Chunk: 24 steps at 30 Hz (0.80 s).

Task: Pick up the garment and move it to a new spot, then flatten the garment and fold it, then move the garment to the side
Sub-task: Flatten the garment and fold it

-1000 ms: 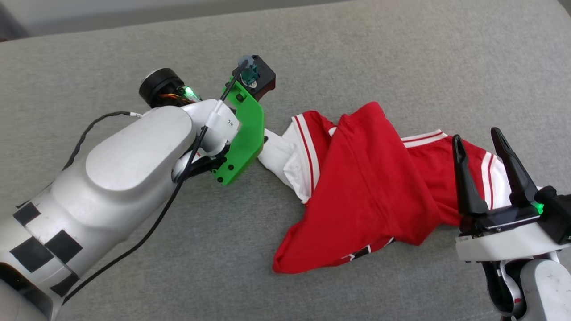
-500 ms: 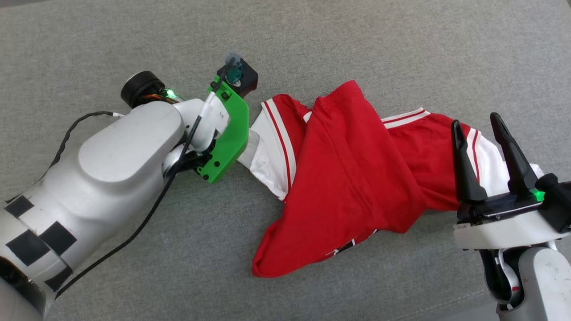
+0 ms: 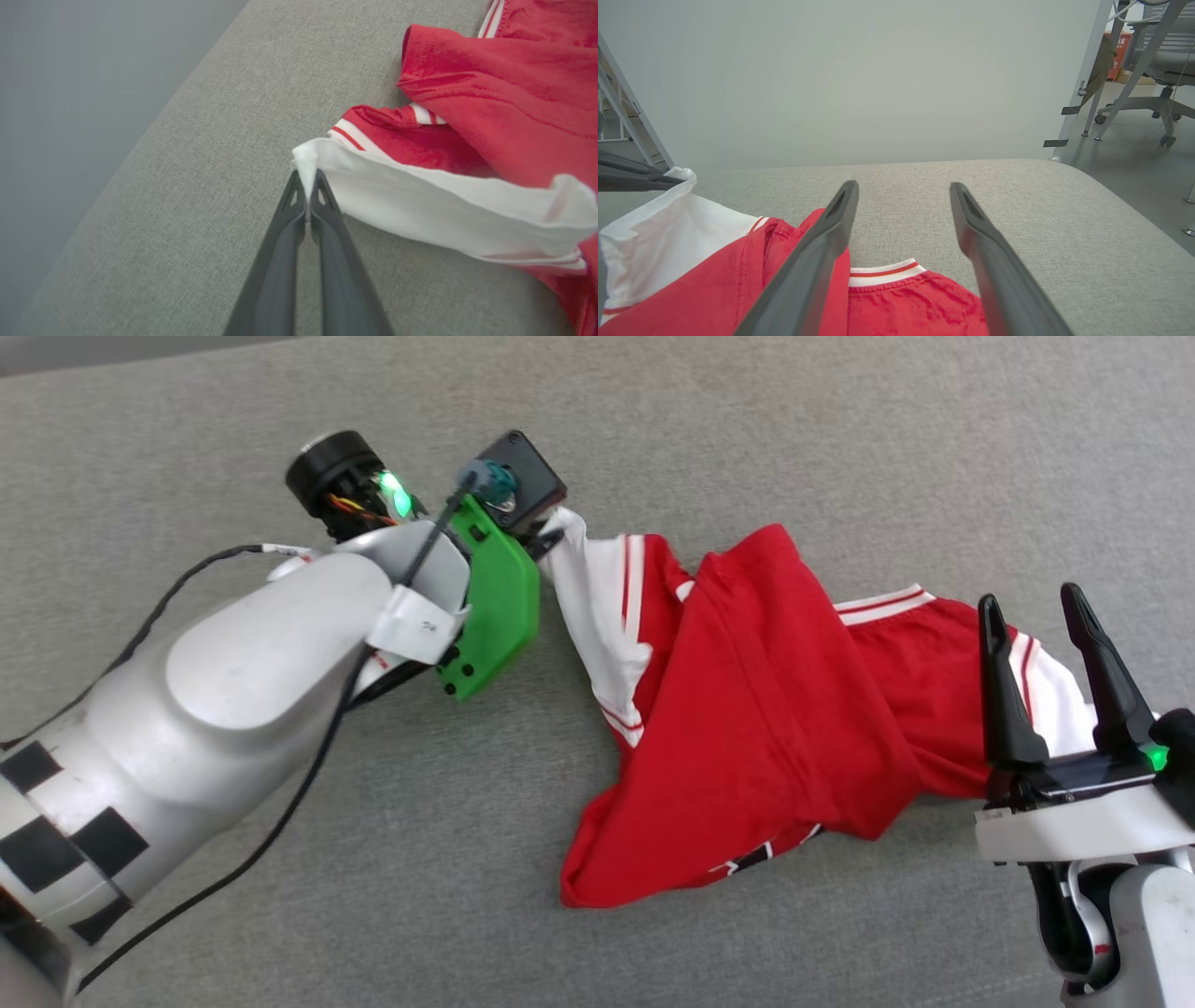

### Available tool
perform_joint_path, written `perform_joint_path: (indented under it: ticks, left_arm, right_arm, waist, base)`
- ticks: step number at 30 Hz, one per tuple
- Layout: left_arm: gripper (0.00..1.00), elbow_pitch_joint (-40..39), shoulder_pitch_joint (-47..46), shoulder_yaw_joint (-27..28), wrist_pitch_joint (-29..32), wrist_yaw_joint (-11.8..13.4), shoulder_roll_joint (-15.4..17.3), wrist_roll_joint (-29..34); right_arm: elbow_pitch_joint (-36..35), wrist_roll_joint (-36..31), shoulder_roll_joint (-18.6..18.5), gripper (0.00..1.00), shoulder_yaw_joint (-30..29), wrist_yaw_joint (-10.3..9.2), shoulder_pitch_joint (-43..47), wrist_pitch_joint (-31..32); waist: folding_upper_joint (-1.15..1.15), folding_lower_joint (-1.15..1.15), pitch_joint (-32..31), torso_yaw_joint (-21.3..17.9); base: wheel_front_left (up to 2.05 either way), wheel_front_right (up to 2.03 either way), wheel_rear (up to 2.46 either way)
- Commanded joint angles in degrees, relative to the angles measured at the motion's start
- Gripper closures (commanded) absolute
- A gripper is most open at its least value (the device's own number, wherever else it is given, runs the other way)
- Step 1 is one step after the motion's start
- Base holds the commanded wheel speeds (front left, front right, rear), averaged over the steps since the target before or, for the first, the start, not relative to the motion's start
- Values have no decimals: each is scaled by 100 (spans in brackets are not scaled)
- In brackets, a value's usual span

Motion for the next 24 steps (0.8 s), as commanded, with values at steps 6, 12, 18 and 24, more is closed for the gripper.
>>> perform_joint_path:
  ticks: [6, 12, 18, 24]
  left_arm:
    - [100, 173, 14, 94, -1070, 9, 460, 165]
    - [100, 523, 710, 115, -1892, 252, 874, 236]
    - [100, 852, 1729, 117, -2416, 600, 1040, -34]
    - [100, 1277, 2559, 134, -2725, 655, 957, -383]
  right_arm:
    - [38, -60, -43, 0, -85, -3, 252, -12]
    - [84, -81, -94, 0, -131, -3, 378, -12]
    - [113, -81, -133, 0, -205, -3, 495, -12]
    - [171, -61, -127, 0, -264, -3, 585, -12]
  waist:
    - [0, -1, -470, 635]
    - [0, -1, -636, 924]
    - [0, -1, -705, 1101]
    - [0, -1, -718, 1219]
  base:
    - [0, 0, 0]
    - [0, 0, 0]
    - [0, 0, 0]
    - [0, 0, 0]
